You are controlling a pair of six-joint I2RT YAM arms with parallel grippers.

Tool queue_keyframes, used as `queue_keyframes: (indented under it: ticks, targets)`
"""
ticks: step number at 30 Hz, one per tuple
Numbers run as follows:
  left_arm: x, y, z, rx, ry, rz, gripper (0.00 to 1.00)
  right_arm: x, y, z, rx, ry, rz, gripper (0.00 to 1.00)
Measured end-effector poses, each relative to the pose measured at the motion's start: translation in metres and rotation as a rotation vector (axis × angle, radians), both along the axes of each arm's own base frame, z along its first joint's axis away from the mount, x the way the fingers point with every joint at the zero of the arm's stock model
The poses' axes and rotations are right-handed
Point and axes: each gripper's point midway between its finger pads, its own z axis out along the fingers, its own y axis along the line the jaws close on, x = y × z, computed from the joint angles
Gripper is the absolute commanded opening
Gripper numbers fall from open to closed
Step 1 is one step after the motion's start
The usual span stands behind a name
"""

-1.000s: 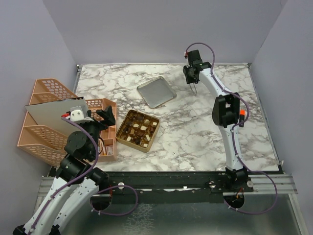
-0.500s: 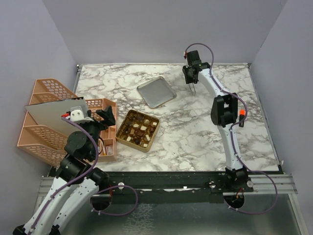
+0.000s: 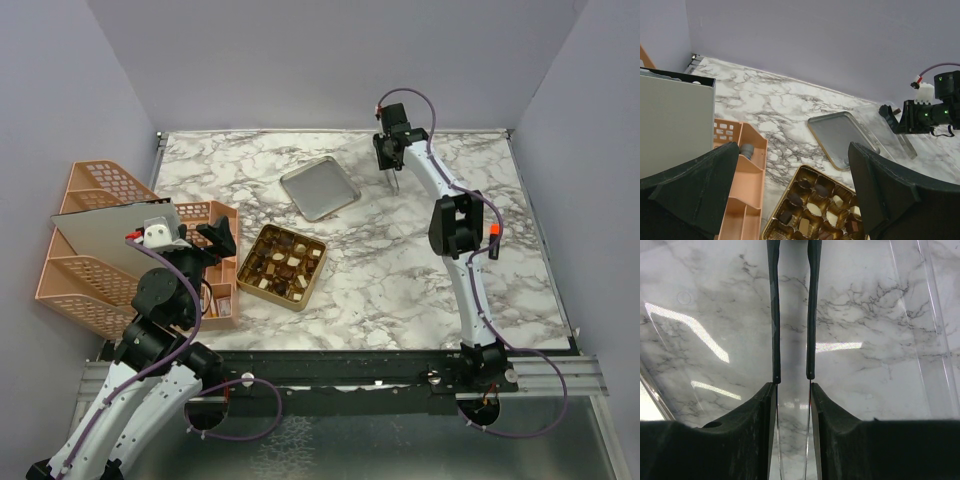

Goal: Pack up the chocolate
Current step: Pick up the fake chocolate from the plate.

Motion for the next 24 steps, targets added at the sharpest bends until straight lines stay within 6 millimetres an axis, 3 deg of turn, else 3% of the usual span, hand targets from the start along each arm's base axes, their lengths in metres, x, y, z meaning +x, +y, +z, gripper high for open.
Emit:
queue_keyframes:
  ticks: [24]
  targets:
    - [0.000,0.000,-0.001,0.001,0.001,0.000,0.99,-0.007,-0.003,-0.012,-0.009,0.007,-0.004,0.25]
